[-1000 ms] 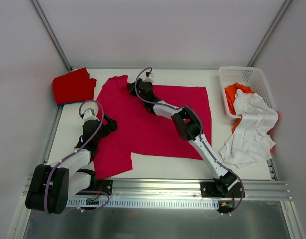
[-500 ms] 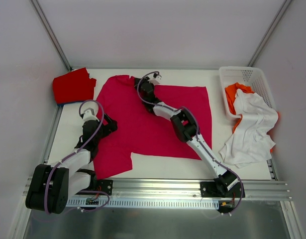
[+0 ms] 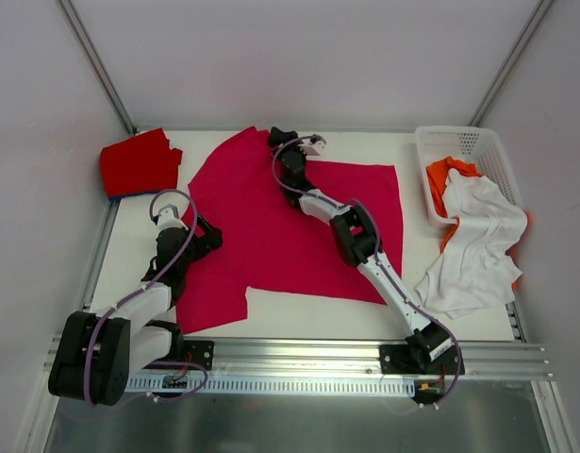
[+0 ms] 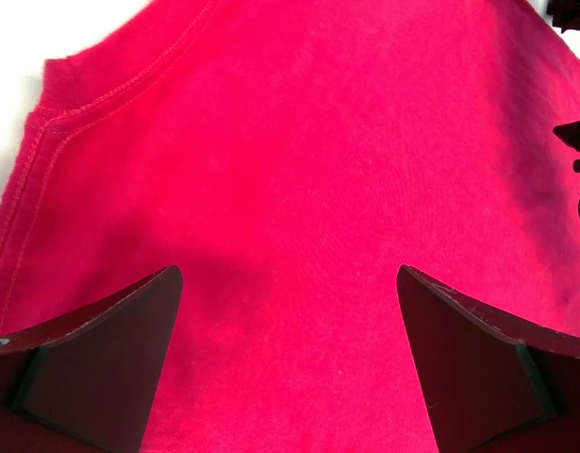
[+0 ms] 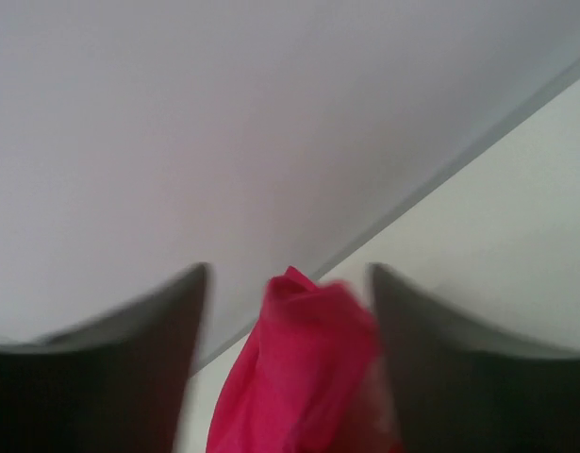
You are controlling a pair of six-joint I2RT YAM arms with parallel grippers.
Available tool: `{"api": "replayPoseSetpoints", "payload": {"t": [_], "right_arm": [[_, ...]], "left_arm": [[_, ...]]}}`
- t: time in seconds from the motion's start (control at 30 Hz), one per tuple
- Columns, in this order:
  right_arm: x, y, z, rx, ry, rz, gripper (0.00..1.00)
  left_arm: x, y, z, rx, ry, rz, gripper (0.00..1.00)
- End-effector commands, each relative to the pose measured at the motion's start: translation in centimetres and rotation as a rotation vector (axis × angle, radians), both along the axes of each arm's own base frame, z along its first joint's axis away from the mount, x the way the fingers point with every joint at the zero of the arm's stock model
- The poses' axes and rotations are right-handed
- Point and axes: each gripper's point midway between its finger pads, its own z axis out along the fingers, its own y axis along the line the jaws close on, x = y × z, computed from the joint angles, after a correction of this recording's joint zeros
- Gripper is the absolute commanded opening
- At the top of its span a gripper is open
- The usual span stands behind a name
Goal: Fold and stack the t-shirts
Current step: Flatten the tshirt out
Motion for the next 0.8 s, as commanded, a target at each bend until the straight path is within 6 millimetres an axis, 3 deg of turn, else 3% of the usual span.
{"api": "replayPoseSetpoints", "payload": {"t": [0.0, 0.13, 0.2, 0.33, 0.37, 0.4, 0.47, 0.5, 0.57, 0.6, 0.67, 0.7, 0.73, 0.77], "right_arm": [[1.0, -1.2, 3.5, 0.093, -0.069, -0.018, 0.99], [1.3, -1.8, 3.7, 0.041, -0.075, -0.028, 0.99], [1.1, -1.9, 4.9, 0.001, -0.118, -0.021, 1.0], [-0.6, -4.1, 9.9, -0.137, -0.221, -0.082, 0.99], [-1.5, -5.0, 6.8, -0.226, -0.154, -0.081, 1.0], [-2.6, -5.9, 12.5, -0.222, -0.214, -0.081, 0.99], [-4.8, -6.8, 14.5, -0.332, -0.202, -0.057, 1.0], [-7.5, -8.1, 17.2, -0.382, -0.19, -0.05, 0.99], [-10.5, -9.4, 18.1, -0.524, -0.116, -0.058, 0.99], [-13.7, -10.6, 20.4, -0.646, -0.113, -0.085, 0.99], [-16.6, -12.0, 20.1, -0.728, -0.043, -0.093, 1.0], [-18.4, -12.3, 18.0, -0.769, 0.005, -0.051, 1.0], [-20.4, -13.6, 19.0, -0.781, 0.055, -0.024, 1.0], [-21.6, -14.0, 18.2, -0.782, 0.102, 0.011, 0.99]], "left_arm": [[0.9, -0.2, 1.8, -0.013, -0.073, -0.006, 0.99], [0.9, -0.1, 1.8, -0.011, -0.076, -0.004, 0.99], [1.0, -0.2, 1.9, -0.013, -0.08, -0.007, 0.99], [1.0, -0.2, 1.8, -0.006, -0.073, -0.006, 0.99], [1.0, -0.2, 1.8, -0.005, -0.073, -0.008, 0.99], [1.0, -0.1, 1.8, -0.005, -0.072, -0.003, 0.99], [1.1, -0.1, 1.8, -0.004, -0.067, -0.005, 0.99], [1.1, -0.2, 1.7, -0.004, -0.064, -0.008, 0.99], [1.1, -0.2, 1.7, -0.003, -0.059, -0.011, 0.99], [1.1, -0.2, 1.7, -0.002, -0.056, -0.012, 0.99], [1.2, -0.2, 1.6, 0.001, -0.051, -0.011, 0.99], [1.3, -0.2, 1.7, 0.001, -0.052, -0.008, 0.99], [1.3, -0.1, 1.6, 0.002, -0.046, -0.003, 0.99], [1.5, -0.1, 1.8, 0.003, -0.048, 0.0, 0.99]]}}
